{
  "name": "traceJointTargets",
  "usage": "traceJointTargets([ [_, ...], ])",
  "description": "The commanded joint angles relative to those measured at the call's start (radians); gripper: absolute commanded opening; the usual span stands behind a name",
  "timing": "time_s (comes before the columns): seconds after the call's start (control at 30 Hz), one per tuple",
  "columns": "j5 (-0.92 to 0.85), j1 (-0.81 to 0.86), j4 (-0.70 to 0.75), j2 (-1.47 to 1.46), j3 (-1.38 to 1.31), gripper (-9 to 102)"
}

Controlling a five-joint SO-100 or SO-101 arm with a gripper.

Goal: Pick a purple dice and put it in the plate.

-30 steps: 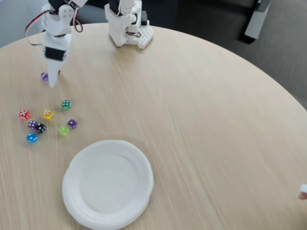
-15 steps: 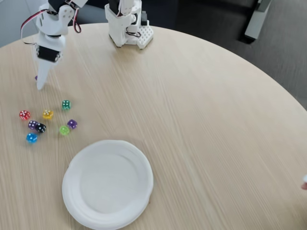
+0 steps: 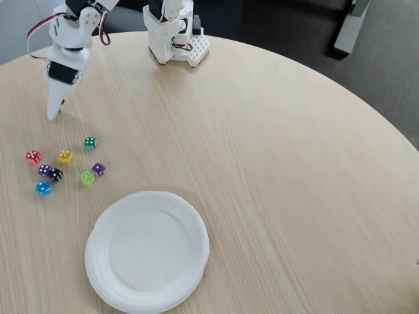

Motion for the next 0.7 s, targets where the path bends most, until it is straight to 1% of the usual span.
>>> traceJointTargets([
  [0.0, 0.012, -0.006, 0.002, -0.008, -0.011, 20],
  [0.2, 0.044, -0.017, 0.000, -0.071, -0.012, 20],
  [0.43, 0.034, -0.018, -0.014, -0.075, -0.017, 20],
  [0.57, 0.029, -0.002, 0.005, -0.075, -0.081, 20],
  [0.67, -0.006, 0.000, 0.037, -0.077, -0.112, 20],
])
